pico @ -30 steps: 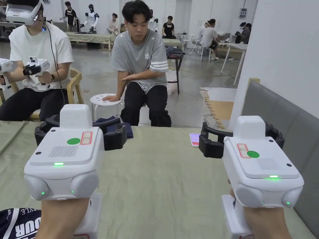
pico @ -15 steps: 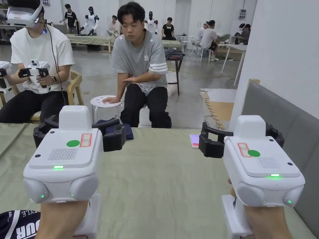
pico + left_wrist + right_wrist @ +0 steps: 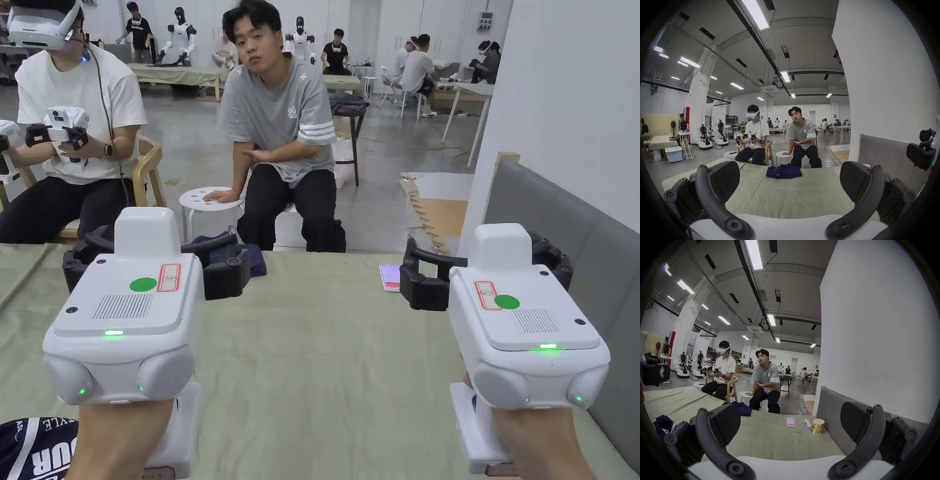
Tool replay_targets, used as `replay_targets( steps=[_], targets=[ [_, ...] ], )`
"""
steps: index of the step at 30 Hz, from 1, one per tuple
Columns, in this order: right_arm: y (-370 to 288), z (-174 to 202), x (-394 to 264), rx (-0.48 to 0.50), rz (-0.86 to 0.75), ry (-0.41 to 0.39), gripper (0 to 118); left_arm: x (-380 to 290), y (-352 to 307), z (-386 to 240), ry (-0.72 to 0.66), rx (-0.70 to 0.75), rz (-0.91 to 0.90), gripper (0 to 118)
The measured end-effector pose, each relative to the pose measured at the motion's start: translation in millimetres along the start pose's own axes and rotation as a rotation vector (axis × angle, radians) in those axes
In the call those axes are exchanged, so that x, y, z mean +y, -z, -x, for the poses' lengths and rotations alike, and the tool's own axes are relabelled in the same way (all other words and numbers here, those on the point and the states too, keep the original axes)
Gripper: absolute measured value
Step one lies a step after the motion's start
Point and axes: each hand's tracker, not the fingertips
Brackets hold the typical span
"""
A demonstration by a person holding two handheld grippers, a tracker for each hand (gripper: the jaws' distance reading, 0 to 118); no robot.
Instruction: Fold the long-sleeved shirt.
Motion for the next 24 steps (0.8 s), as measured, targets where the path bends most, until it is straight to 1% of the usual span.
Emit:
replay_targets(
  steps=[5,11,24],
  targets=[
    [0.0,2.5,-1.7,0.02,0.001,0.007,118,-0.5,0.0,-0.6,-0.004,-0.005,-0.003,111],
    [-1.5,2.1,-0.2,0.034,-0.008,0.033,118,-1.0,-1.3,-0.8,0.009,0.0,-0.012,111],
    [-1.7,0.4,-2.6,0.016,0.0,0.032,118,-4.0,-4.3,-2.9,0.022,-0.005,-0.027,111]
  ],
)
